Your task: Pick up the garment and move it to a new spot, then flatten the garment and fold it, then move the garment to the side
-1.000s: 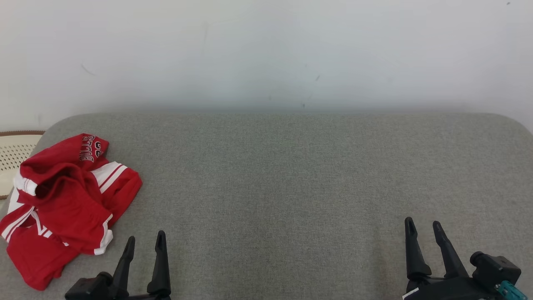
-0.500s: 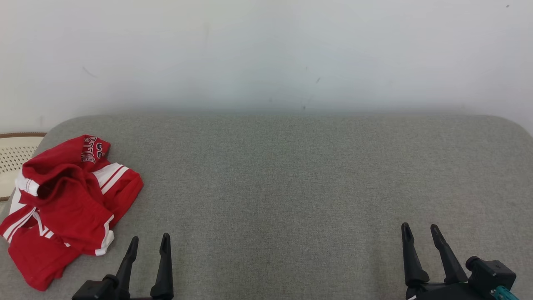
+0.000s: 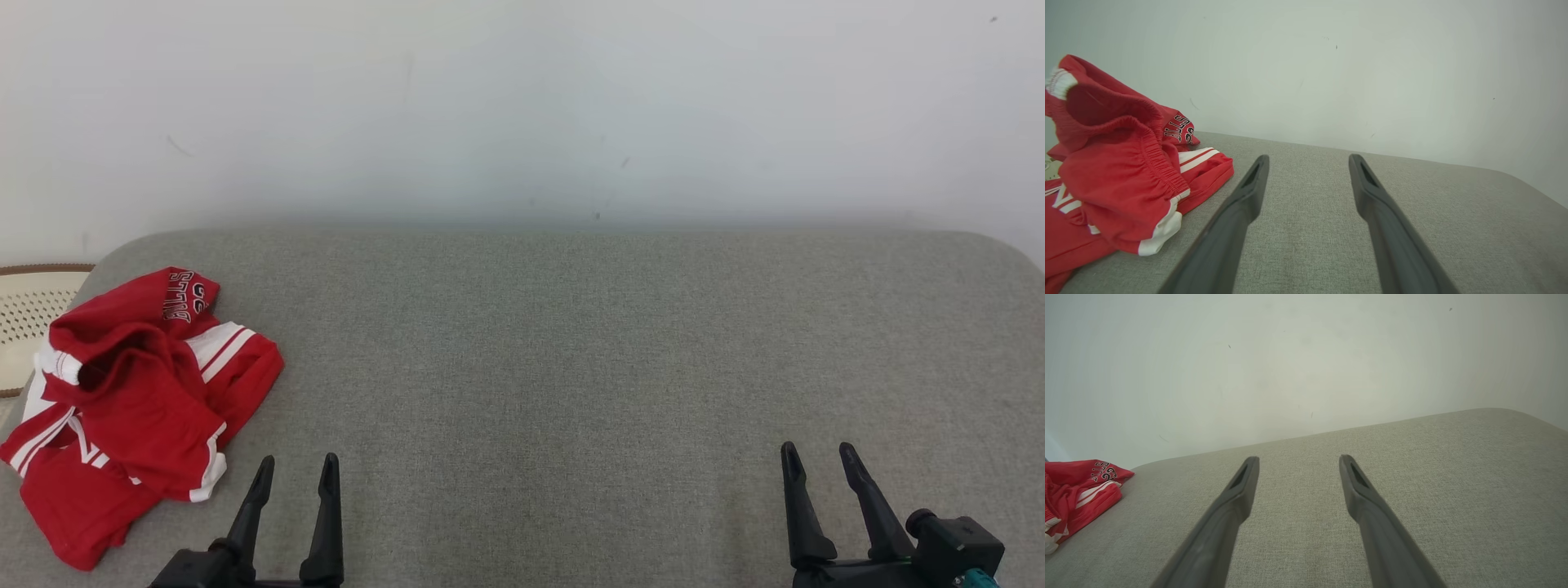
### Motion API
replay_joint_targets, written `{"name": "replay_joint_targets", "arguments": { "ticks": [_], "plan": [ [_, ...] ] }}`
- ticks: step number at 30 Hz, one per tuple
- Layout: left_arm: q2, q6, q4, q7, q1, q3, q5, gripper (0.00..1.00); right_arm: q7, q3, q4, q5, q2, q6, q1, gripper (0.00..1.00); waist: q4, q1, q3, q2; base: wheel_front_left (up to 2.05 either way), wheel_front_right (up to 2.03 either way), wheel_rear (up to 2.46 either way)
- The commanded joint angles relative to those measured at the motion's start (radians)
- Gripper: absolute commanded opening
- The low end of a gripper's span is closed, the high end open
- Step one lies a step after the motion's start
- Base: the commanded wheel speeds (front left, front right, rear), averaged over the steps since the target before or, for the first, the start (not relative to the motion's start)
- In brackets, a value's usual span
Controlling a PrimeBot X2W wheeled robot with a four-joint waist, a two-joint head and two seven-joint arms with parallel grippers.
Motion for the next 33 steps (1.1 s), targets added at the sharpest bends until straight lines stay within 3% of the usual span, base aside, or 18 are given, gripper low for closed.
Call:
{"name": "replay_joint_targets", "arguments": {
  "ticks": [1,12,23,33],
  "plan": [
    [0.0,0.001,-0.007,-0.01,0.016,0.003,0.017,1.0,-0.01,0.007,-0.007,-0.001,-0.008,0.001,0.01,1.0,0.0,0.0,0.0,0.0,0.0,0.0,0.0],
    [-0.004,0.001,-0.02,-0.029,0.02,0.003,0.07,1.0,-0.029,0.024,-0.018,-0.011,-0.025,0.001,0.015,1.0,0.004,0.0,-0.003,0.0,0.0,0.0,0.0],
    [-0.005,0.004,-0.019,-0.029,0.02,0.008,0.048,1.0,-0.027,0.018,-0.012,-0.008,-0.028,0.001,0.016,1.0,0.011,0.0,-0.001,0.0,0.0,0.0,0.0],
    [-0.005,0.009,-0.016,-0.028,0.007,0.013,0.043,1.0,-0.027,0.007,-0.014,-0.008,-0.015,0.001,0.025,1.0,0.062,0.0,0.006,0.0,0.0,0.0,0.0]
  ]
}}
